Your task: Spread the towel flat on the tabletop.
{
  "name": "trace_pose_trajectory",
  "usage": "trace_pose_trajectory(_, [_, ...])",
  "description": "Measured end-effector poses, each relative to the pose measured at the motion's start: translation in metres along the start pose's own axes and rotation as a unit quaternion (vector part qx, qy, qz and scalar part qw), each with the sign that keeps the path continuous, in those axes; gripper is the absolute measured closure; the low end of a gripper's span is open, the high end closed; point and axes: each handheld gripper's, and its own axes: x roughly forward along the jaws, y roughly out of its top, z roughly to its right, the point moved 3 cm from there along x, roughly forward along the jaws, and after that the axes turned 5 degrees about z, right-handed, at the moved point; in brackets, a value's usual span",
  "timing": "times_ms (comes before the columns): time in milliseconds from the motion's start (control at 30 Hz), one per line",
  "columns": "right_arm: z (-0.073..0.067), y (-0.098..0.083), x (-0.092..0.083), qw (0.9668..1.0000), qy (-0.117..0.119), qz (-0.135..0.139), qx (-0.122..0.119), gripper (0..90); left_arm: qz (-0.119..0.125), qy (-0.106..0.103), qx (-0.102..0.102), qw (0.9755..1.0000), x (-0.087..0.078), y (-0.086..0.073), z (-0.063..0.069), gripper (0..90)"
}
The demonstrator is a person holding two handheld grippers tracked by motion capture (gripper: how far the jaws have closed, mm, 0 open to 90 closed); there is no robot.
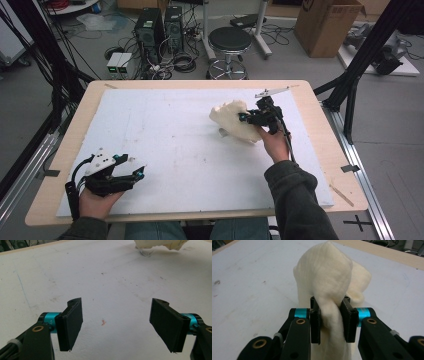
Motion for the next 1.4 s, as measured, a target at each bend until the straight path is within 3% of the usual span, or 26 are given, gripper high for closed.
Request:
trace_pose_trajectory(300, [-0.030, -0.004, -0.010, 0.9995, 0.028, 0.010, -0.013, 73.3, 0.005, 0.000, 0.000, 1.0000, 0.000, 0.001, 0.001, 27.2])
trace_pose_trajectory(633, [-0.064, -0.005, -0.007, 0.9978, 0.056, 0.012, -0.034, 73.2, 0.008, -0.003, 0.003, 1.0000, -0.002, 0.001, 0.000, 27.4])
trace_pose_trajectory(1033, [-0.097, -0.005, 0.005, 0.9948, 0.095, 0.031, -0.016, 72.9, 0.016, -0.004, -0.001, 0.9999, -0.004, 0.002, 0.001, 27.4])
trace_pose_trajectory(1200, [-0.109, -0.005, 0.015, 0.9947, 0.098, 0.021, -0.022, 72.5, 0.016, -0.003, 0.001, 0.9999, -0.005, 0.002, 0.000, 27.4])
trace_pose_trajectory(1400, [-0.116, -0.012, 0.035, 0.9960, 0.078, -0.022, -0.037, 71.3, 0.018, -0.005, 0.001, 0.9998, -0.004, 0.003, 0.001, 27.4])
